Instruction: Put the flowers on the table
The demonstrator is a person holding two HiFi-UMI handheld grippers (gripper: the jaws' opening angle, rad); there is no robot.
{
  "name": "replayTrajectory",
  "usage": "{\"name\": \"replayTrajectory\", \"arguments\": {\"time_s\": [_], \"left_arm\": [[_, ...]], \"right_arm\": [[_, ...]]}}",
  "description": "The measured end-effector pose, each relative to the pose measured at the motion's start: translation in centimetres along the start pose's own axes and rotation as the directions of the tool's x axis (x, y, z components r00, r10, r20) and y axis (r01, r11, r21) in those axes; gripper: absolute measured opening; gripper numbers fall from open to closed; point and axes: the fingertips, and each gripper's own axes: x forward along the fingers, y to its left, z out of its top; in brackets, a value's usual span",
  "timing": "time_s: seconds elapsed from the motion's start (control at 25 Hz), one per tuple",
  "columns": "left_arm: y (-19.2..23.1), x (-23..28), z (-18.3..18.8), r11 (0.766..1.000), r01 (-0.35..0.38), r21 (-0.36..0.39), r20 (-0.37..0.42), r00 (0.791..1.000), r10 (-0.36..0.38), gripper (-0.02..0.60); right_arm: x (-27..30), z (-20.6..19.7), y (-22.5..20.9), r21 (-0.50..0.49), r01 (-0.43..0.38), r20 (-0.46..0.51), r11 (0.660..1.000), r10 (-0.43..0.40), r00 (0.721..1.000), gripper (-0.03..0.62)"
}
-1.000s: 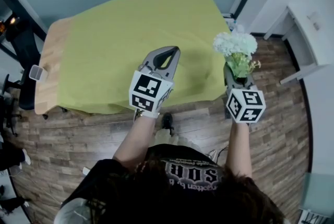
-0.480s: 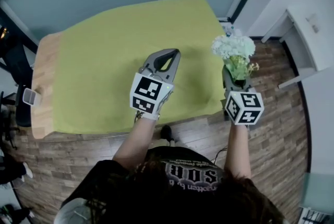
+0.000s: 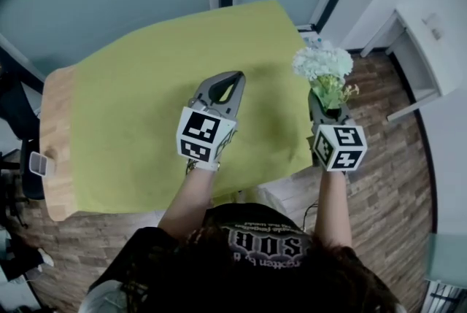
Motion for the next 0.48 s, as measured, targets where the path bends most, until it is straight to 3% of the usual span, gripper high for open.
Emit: {"name": "replayTrajectory", "arguments": {"time_s": [0.28,0.48], "left_arm": [[0.1,3.1,-0.7,1.0,0.018,-0.005,-0.015,1.0,-0.018,-0.003],[1.3,5.3,-1.0,1.0,-0.021,-0.002,-0.03,0.999,0.021,-0.003]], "right_arm": [[2.8,0.7,-1.5,-0.011,-0.007,-0.004,1.0,0.007,1.0,0.064],[6.2,0.7,-2.8,-0.012,-0.052,-0.019,0.999,0.052,0.998,0.064]]}}
